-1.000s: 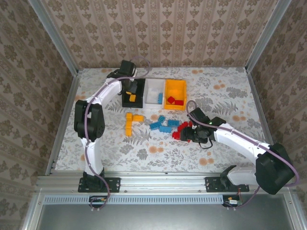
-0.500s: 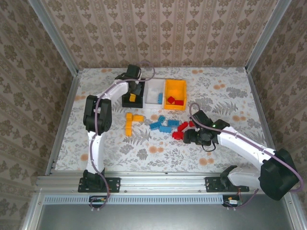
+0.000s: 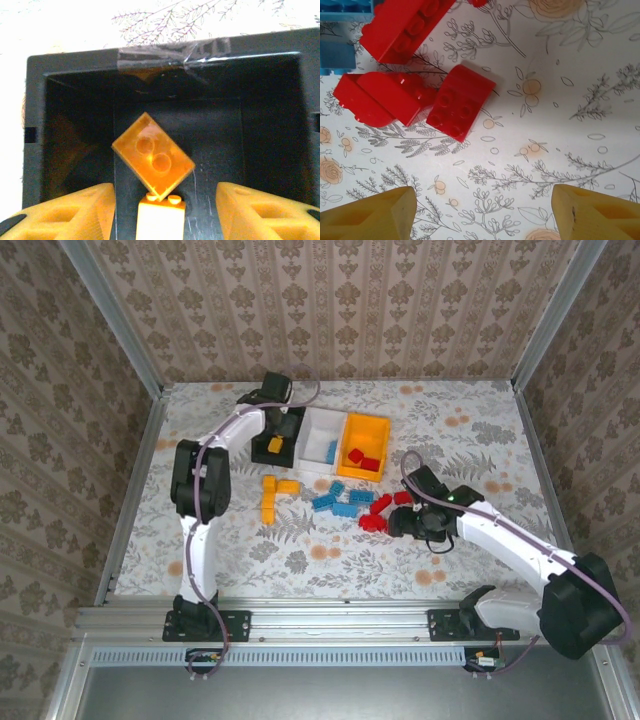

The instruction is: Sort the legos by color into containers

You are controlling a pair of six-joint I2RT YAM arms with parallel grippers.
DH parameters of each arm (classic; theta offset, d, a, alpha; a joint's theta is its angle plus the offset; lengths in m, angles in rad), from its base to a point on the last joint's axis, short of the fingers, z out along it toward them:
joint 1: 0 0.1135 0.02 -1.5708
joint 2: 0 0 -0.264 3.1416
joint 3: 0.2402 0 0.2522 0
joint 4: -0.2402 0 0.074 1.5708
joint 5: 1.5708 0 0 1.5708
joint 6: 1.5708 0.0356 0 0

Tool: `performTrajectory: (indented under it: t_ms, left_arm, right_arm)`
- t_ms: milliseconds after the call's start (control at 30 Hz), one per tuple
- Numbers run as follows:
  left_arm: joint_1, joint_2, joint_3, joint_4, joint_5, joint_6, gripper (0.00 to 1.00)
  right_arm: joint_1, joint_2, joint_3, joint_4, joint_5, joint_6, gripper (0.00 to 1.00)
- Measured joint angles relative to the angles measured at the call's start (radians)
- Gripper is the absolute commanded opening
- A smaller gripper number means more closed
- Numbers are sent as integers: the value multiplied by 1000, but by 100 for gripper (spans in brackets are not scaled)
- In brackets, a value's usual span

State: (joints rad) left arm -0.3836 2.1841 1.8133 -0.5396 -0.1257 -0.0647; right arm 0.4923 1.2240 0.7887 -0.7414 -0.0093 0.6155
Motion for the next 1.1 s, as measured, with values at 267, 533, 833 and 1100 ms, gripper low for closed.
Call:
performTrajectory:
  t_ms: [267,533,833,1100]
  left_arm:
    - [-3,-295,-133,-9,41,-38,70]
    - [-44,-530,-365,-6,68,-87,73]
    - [-67,-706,-592,-13,81,-131,80]
    - [-45,-792,-692,-13,78,-142,81]
  right_arm:
    - [-4,126,26,10,-6,-12,72]
    - [-4,226,64,51,-1,98,70]
    - [-26,301,93,95,22,192,68]
    - [-39,377,103,157,21,212,64]
